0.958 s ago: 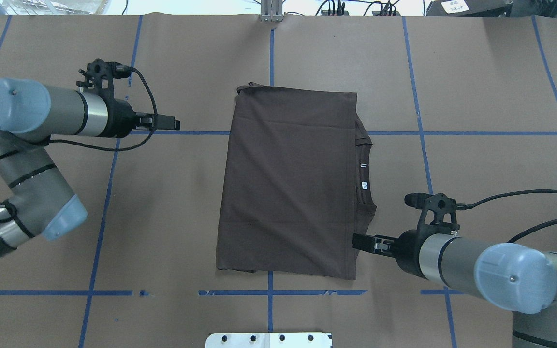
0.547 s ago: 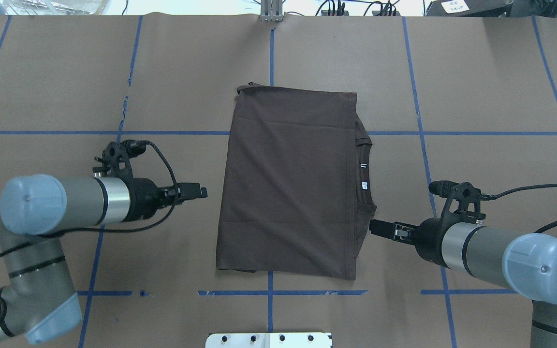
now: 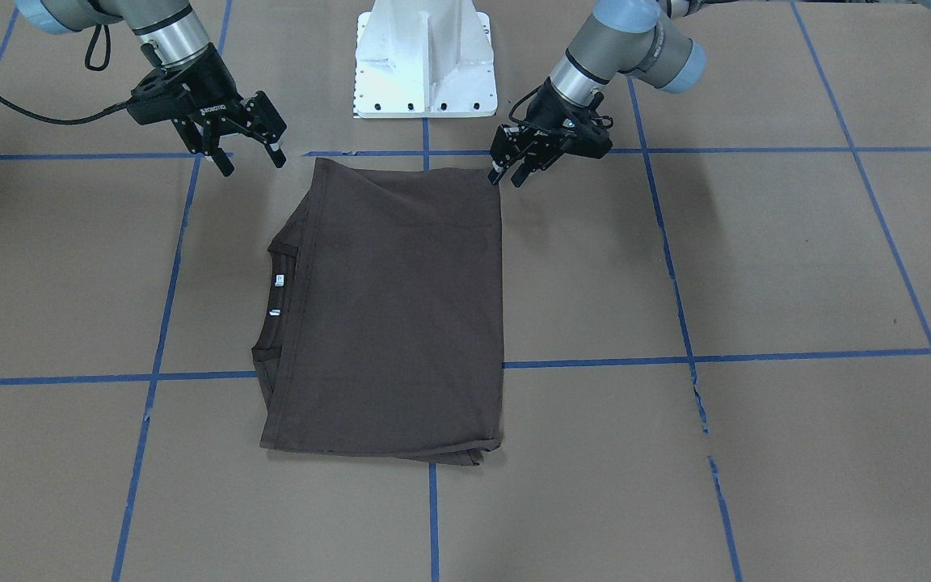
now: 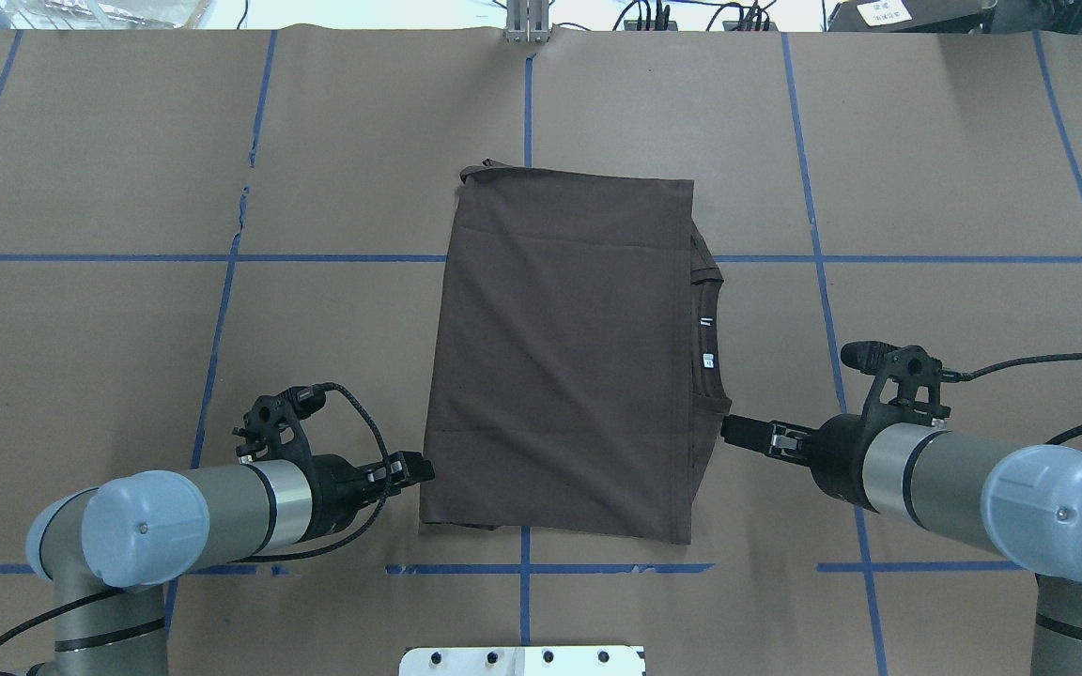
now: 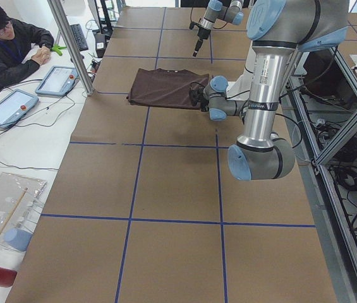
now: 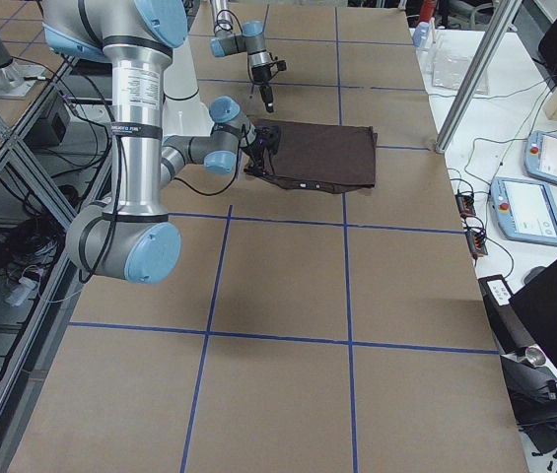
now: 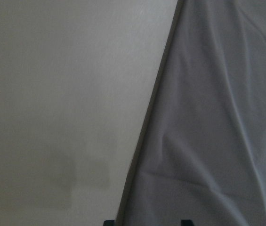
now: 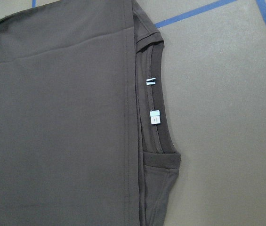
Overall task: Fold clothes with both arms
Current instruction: 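Move both grippers to the shirt's near corners on either side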
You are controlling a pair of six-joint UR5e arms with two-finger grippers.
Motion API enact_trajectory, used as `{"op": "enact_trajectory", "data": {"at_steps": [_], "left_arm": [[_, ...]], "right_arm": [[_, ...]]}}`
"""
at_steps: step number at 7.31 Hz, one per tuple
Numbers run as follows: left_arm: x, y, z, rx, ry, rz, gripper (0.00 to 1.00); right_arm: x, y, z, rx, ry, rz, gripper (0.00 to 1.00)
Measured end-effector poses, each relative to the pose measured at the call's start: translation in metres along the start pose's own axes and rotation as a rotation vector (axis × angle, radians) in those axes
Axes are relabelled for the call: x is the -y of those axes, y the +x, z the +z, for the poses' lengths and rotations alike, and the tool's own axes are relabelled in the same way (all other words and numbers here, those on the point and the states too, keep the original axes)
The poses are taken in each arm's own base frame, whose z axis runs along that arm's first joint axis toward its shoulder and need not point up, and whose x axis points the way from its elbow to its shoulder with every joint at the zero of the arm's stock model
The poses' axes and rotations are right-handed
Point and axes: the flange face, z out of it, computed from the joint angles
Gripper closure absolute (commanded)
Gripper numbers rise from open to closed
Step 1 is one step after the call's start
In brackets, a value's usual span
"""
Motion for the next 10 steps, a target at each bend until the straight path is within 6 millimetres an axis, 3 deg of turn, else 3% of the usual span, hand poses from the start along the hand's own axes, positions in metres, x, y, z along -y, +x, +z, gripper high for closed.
{"op": "enact_trajectory", "data": {"at_steps": [4, 6, 10], "left_arm": [[-0.030, -0.002, 0.018, 0.018, -0.021, -0.036, 0.47], [-0.033, 0.000, 0.019, 0.015, -0.021, -0.040, 0.59], [-0.032, -0.001, 0.023, 0.017, -0.002, -0.049, 0.59]], "right_arm": [[0.001, 0.001, 0.000, -0.002, 0.003, 0.008, 0.00], [0.002, 0.001, 0.001, -0.003, 0.003, 0.009, 0.00], [0.002, 0.002, 0.001, -0.005, 0.005, 0.009, 0.00]]}}
